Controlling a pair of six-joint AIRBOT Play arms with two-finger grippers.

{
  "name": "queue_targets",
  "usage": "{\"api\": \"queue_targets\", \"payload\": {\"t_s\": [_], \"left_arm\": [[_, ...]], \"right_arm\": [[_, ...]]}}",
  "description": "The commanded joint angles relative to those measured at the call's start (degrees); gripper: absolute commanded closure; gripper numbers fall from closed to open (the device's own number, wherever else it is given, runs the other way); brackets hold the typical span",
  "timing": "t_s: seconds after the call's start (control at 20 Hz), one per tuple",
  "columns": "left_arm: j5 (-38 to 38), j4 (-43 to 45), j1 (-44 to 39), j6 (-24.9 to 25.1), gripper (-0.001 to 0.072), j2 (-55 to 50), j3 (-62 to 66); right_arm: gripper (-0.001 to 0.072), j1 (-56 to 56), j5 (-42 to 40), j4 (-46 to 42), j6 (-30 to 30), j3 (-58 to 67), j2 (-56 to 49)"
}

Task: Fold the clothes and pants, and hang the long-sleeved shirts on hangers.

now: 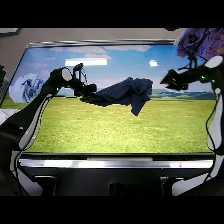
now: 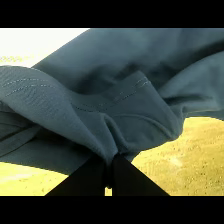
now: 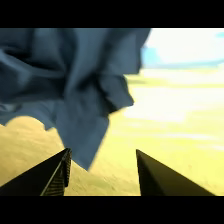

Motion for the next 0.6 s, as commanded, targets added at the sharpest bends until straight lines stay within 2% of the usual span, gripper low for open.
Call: {"api": "queue_targets", "payload": {"t_s": [0.0,0.05,0.1,0.25,0.55], "left_arm": [[-0.1,0.0,0.0,0.0,0.0690,0.1,0.1],[-0.1,0.0,0.0,0.0,0.0690,0.1,0.1],[-0.1,0.0,0.0,0.1,0.0690,0.1,0.1],[-0.1,0.0,0.0,0.0,0.0690,0.1,0.1],[-0.1,0.0,0.0,0.0,0.0690,0.1,0.1]], "right_arm": [[0.0232,-3.6,1.5,2.8,-3.6,-9.9,1.4],[0.0210,-3.0,-1.2,4.4,-4.6,-12.7,1.4],[0.0150,-2.1,-4.8,5.7,-5.3,-15.3,1.4],[0.0149,1.2,-15.1,6.7,-6.3,-20.4,1.3],[0.0148,7.0,-19.3,10.5,-8.2,-20.9,-3.3]]}}
